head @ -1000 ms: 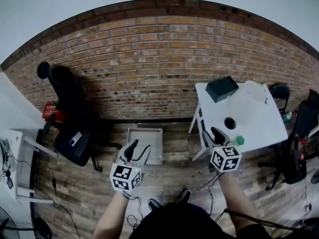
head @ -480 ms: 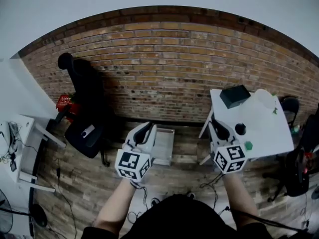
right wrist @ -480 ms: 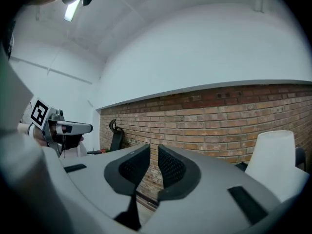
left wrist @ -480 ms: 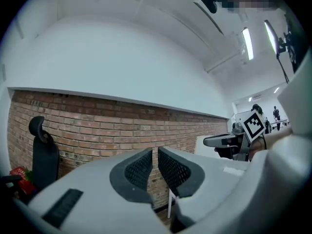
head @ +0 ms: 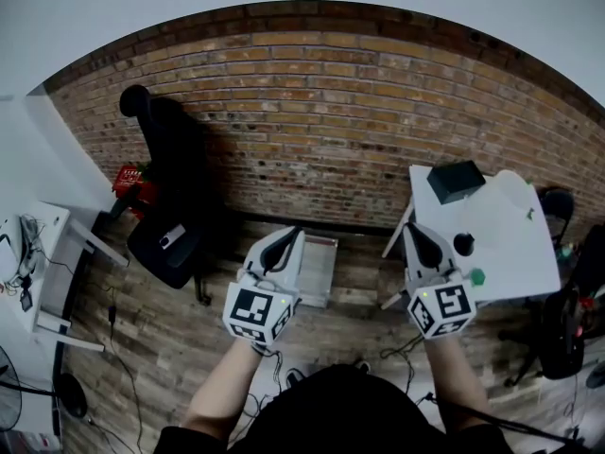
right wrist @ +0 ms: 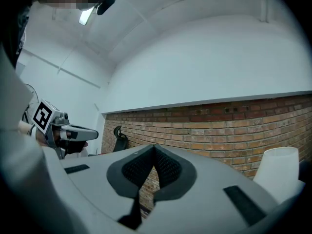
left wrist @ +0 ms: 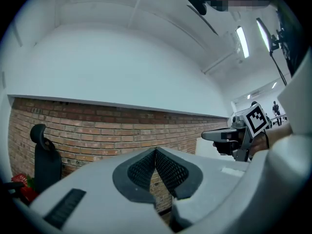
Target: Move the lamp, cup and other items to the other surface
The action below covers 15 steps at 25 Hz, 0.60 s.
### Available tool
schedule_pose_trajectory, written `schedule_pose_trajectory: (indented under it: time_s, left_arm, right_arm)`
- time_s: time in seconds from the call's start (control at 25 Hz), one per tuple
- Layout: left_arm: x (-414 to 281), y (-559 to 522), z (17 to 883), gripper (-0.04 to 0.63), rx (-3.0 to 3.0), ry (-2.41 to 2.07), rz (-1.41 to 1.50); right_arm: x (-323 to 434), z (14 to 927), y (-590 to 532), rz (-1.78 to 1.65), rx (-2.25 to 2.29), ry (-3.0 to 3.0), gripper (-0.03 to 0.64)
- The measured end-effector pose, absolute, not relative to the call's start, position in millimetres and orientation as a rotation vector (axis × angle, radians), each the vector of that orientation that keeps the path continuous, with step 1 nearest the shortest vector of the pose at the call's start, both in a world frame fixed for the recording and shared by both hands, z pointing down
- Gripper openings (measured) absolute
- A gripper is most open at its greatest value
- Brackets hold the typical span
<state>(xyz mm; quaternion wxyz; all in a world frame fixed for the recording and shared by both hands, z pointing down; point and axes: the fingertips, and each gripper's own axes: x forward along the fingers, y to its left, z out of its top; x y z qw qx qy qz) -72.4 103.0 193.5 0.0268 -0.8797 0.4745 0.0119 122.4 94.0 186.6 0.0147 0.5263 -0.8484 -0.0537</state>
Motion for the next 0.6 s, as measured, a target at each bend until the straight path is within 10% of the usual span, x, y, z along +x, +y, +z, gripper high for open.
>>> schedule_pose_trajectory:
  time_s: [0.6]
  left_arm:
    - [-77, 102, 202, 0.006, -2.711, 1.469, 0.022]
  right_arm:
    - [111, 185, 101, -0.288, 1.586, -2.620, 0.005]
